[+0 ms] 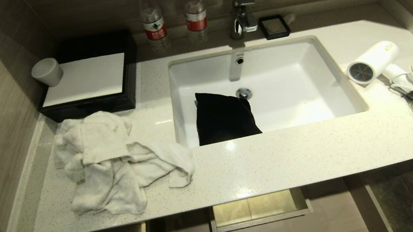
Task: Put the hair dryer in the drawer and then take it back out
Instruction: Pick up the hairdryer
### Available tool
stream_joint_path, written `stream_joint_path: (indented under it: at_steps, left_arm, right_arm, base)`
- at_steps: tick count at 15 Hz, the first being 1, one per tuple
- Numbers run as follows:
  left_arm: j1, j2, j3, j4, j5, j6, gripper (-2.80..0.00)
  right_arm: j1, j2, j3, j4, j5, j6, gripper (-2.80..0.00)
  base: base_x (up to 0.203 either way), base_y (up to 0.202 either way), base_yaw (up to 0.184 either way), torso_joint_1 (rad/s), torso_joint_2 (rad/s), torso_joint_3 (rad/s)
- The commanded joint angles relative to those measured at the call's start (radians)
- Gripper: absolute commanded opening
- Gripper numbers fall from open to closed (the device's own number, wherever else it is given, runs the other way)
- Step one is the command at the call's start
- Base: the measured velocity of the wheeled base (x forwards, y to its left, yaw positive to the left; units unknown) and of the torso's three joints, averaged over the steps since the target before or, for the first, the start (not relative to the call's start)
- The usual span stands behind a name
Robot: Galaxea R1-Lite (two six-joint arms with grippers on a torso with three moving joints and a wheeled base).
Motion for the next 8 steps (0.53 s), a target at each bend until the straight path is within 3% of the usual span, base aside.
stream_joint_path:
  at_steps: [1,5,8]
  left_arm:
    - [0.000,0.000,0.001,0.000,0.000,0.000,-2.80]
    - [0.000,0.000,0.000,0.000,0.000,0.000,-2.80]
    - [0.000,0.000,0.000,0.000,0.000,0.000,-2.80]
  right_arm:
    - [0.001,0.179,-0.212,0.211,-0.039,-0.018,-2.80]
    - [0.034,0.496,-0.401,0.298,-0.216,-0.033,-2.80]
    - [0.030,0.752,-0.494,0.295,-0.294,-0.024,-2.80]
  base:
    - [0.000,0.000,0.000,0.000,0.00,0.000]
    - [0.000,0.000,0.000,0.000,0.00,0.000]
    - [0.000,0.000,0.000,0.001,0.01,0.005]
